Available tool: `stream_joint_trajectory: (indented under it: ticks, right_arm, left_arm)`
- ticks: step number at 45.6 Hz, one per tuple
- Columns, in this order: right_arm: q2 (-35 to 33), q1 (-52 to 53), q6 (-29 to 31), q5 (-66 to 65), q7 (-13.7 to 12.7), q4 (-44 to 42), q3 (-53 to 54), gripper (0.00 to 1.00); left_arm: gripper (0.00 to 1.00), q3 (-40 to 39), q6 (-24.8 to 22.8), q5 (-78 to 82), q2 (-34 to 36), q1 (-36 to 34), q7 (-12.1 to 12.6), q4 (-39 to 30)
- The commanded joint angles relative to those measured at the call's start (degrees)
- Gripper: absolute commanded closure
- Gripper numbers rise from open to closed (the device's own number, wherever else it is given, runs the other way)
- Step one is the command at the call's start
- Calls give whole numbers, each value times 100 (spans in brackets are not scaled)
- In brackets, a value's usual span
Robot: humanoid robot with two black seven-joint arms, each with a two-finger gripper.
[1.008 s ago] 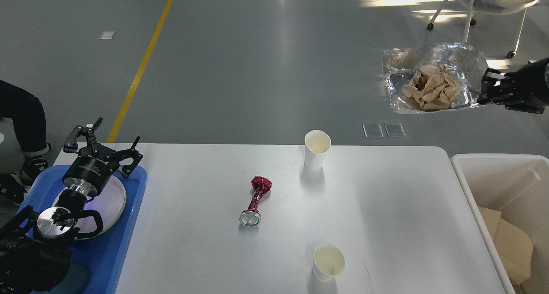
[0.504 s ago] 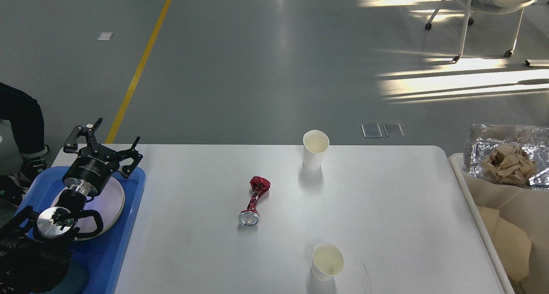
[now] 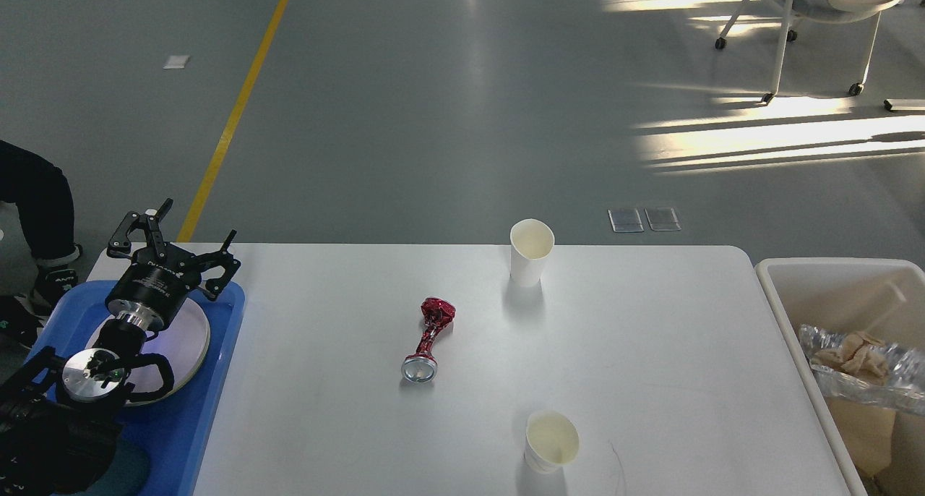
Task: Tidy desktop
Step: 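Raise the right gripper away from the white bin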
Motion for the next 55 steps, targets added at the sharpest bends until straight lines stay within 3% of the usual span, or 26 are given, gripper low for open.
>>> stream_joint_trajectory:
  ticks: [1, 6, 15, 29, 36, 49, 55]
  right_arm:
    - [3, 32, 19, 0, -1, 29, 40, 0]
    - [134, 164, 45, 0, -1, 46, 23, 0]
    - [556, 1314, 107, -9, -10, 415, -302, 0]
    - [2103, 3652, 572, 9, -36, 1417, -1480, 0]
    - [2464, 4645, 1564, 9, -36, 1988, -1401, 0]
    - [2762, 6262, 4095, 9, -27, 2691, -1190, 0]
    - [2824, 7062, 4360, 9, -27, 3192, -1173, 0]
  left_arm:
    - [4, 0, 0, -3, 0, 0, 0, 0]
    - [4, 0, 0, -3, 0, 0, 0, 0]
    - [4, 0, 0, -3, 0, 0, 0, 0]
    - [4, 0, 0, 6, 0, 0, 0, 0]
    - [4, 0, 0, -3, 0, 0, 0, 0]
    - [4, 0, 0, -3, 0, 0, 0, 0]
    - [4, 0, 0, -3, 0, 0, 0, 0]
